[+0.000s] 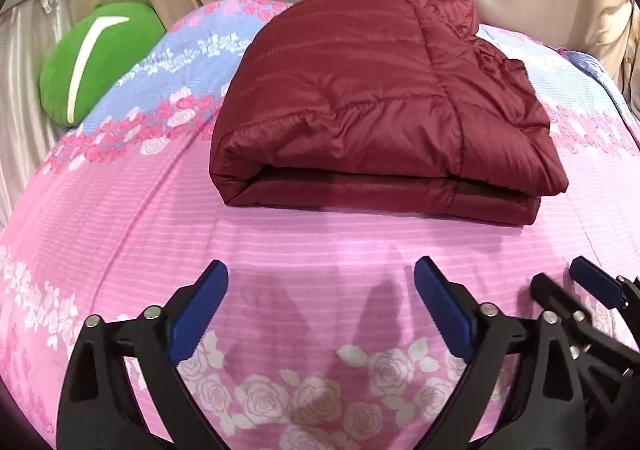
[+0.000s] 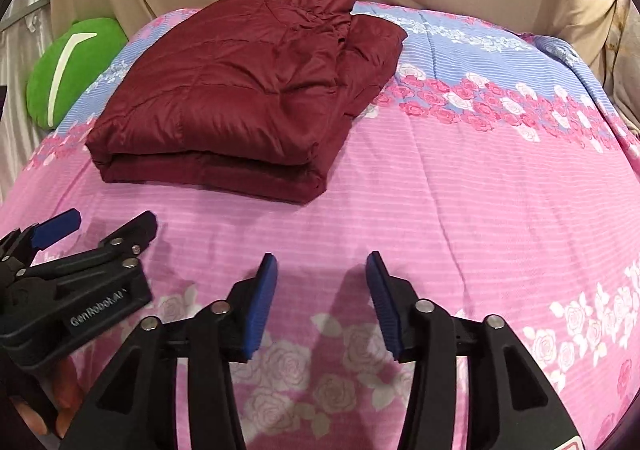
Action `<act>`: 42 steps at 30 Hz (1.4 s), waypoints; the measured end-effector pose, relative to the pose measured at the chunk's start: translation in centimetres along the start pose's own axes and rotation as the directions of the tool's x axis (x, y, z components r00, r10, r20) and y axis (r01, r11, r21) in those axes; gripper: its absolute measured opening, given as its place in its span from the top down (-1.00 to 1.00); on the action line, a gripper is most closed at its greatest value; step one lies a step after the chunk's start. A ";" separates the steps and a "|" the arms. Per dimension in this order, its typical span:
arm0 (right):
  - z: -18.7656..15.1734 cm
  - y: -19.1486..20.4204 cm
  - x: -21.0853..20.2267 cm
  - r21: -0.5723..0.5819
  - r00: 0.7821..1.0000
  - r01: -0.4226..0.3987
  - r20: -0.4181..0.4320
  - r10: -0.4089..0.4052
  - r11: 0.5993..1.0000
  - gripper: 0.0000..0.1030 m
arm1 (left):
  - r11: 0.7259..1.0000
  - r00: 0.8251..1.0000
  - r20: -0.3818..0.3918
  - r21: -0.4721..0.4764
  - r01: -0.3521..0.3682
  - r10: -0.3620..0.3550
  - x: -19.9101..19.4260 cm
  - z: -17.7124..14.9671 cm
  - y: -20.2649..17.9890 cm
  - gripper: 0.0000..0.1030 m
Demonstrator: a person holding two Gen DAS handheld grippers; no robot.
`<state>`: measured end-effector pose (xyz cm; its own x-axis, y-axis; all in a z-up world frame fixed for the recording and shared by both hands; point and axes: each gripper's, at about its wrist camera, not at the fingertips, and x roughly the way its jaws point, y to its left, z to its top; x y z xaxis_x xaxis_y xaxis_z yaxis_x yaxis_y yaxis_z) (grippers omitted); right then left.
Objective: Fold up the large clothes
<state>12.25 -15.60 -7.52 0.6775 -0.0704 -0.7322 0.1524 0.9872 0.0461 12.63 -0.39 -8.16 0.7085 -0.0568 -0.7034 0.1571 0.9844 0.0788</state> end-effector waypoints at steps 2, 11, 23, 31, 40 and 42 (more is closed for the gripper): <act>-0.1 0.1 -0.1 0.000 1.000 0.002 0.003 -0.002 1.000 0.05 | 1.000 1.000 -0.010 0.005 -0.003 0.003 0.1 -0.1 -0.3 -0.80; -0.6 0.3 -0.3 0.013 1.000 -0.003 0.009 0.003 1.000 0.01 | 1.000 1.000 -0.019 0.003 -0.025 0.025 0.1 -0.5 -0.5 -0.82; -0.6 0.5 -0.2 0.007 1.000 0.009 0.005 -0.009 1.000 -0.02 | 0.999 0.999 -0.030 0.001 -0.034 0.034 0.5 -0.5 -0.4 -0.82; -0.6 0.6 -0.3 0.004 1.000 0.028 0.005 -0.028 1.000 -0.03 | 0.997 0.997 -0.028 0.018 -0.078 0.078 0.4 -0.6 -1.1 -0.82; -0.7 0.8 -0.3 -0.001 0.999 0.045 0.007 -0.045 0.999 -0.03 | 0.994 0.994 -0.024 0.023 -0.108 0.108 0.3 -0.7 -1.3 -0.82; -0.7 0.8 -0.3 0.000 0.999 0.047 0.007 -0.047 0.999 -0.03 | 0.994 0.993 -0.024 0.025 -0.111 0.112 0.3 -0.7 -1.3 -0.82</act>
<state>11.69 -14.70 -7.72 0.6747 -0.1173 -0.7287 0.1839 0.9829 0.0120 12.13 -1.53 -8.94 0.7051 0.0574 -0.7068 0.0943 0.9803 0.1737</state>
